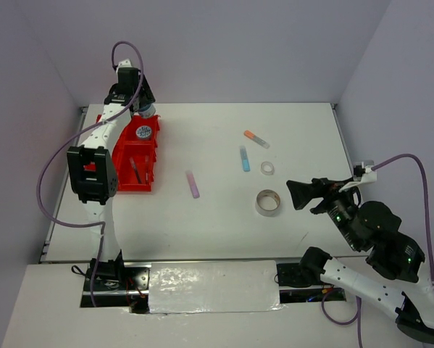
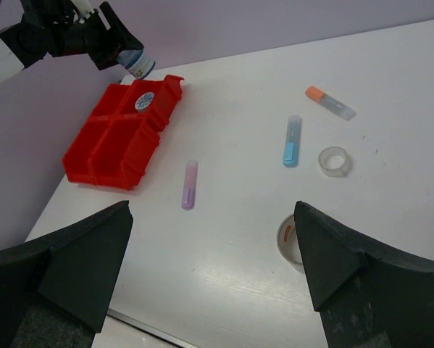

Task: Sort the stationery into containers
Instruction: Place the stationery in the storage box.

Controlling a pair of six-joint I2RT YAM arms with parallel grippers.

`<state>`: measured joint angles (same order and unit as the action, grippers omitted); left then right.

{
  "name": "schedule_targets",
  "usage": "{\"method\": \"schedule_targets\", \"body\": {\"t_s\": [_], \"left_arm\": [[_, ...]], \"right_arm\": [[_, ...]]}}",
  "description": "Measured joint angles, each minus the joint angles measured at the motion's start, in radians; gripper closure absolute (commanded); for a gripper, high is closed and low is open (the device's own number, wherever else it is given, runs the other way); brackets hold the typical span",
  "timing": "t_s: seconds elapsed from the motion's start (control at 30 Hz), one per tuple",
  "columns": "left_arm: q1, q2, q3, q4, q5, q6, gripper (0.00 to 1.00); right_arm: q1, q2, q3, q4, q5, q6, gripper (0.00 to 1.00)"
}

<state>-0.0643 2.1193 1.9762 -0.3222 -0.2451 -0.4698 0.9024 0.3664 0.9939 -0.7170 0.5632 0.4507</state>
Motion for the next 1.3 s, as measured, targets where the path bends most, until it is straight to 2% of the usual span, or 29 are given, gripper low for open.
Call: {"method": "schedule_targets", "body": {"t_s": [0.27, 0.67, 1.17, 1.23, 1.3], "left_arm": [[0.013, 0.082, 0.025, -0.027, -0.044, 0.013, 1.00], [0.018, 0.126, 0.073, -0.072, -0.100, 0.019, 1.00], [0.018, 0.153, 0.097, -0.076, -0.142, 0.022, 0.83], [0.018, 0.157, 0.100, -0.072, -0.146, 0.022, 0.84], [0.018, 0.159, 0.103, -0.074, -0.148, 0.022, 0.91]], "right_arm": [[0.000, 0.000, -0.023, 0.011, -0.016, -0.001, 0.00], [0.000, 0.027, -0.047, 0.045, -0.045, -0.027, 0.00], [0.000, 0.041, -0.047, 0.068, -0.057, -0.041, 0.00], [0.000, 0.042, -0.048, 0.074, -0.058, -0.041, 0.00], [0.000, 0.042, -0.053, 0.077, -0.060, -0.042, 0.00]]}}
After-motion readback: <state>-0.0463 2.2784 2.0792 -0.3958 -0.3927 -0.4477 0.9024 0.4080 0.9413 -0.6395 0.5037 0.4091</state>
